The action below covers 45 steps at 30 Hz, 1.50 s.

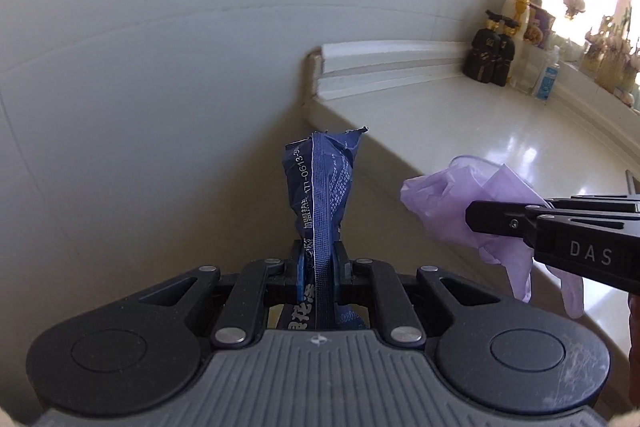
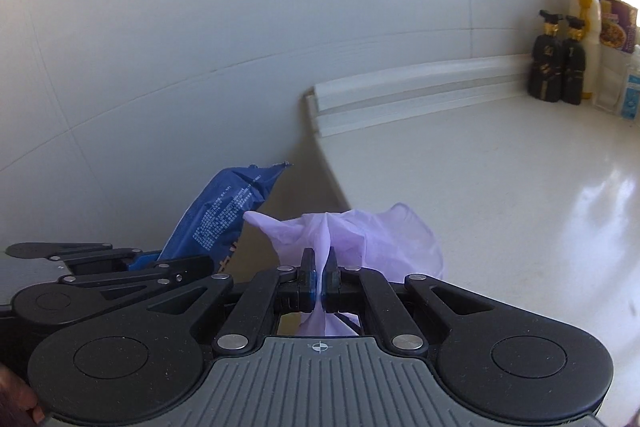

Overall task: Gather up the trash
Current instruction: 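Carry the blue wrapper and purple glove down over the trash bin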

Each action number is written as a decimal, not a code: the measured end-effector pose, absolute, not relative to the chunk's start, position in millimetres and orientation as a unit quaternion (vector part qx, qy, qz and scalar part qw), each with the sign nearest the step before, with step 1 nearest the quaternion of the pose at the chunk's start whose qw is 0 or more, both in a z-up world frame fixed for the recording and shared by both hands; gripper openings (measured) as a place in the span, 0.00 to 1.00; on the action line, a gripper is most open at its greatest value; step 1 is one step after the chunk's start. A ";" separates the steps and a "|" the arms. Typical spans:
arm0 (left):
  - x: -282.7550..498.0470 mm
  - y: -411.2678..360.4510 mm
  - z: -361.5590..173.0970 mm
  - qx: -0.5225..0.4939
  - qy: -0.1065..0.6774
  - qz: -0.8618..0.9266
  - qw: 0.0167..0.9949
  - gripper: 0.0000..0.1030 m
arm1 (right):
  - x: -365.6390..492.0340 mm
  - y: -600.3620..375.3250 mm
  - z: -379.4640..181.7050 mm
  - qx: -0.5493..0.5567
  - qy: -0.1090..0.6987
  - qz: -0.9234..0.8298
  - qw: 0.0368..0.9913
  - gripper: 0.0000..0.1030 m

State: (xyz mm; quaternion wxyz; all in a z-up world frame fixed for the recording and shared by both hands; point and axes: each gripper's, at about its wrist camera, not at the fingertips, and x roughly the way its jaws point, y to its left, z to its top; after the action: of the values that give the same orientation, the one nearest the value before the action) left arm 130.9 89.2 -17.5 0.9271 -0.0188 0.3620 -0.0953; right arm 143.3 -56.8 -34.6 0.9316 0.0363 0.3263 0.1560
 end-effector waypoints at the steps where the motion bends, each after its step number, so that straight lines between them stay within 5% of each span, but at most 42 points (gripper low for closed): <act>1: 131.1 96.2 -24.8 -0.028 0.368 -0.091 0.925 0.11 | 143.6 -49.9 -42.3 0.038 0.328 0.164 0.930 0.01; 27: 169.2 146.5 -193.4 -0.070 0.526 -0.005 0.848 0.11 | 213.5 35.1 -238.0 0.053 0.476 0.190 0.857 0.01; 45: 191.9 138.6 -236.6 -0.041 0.568 0.015 0.822 0.12 | 257.7 56.9 -289.5 0.069 0.526 0.193 0.826 0.05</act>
State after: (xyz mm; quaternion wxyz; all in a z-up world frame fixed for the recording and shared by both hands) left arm 191.9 138.6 -236.6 0.8216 -0.0411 0.5684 0.0146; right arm 257.7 56.9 -289.5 0.8256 0.0688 0.5257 0.1932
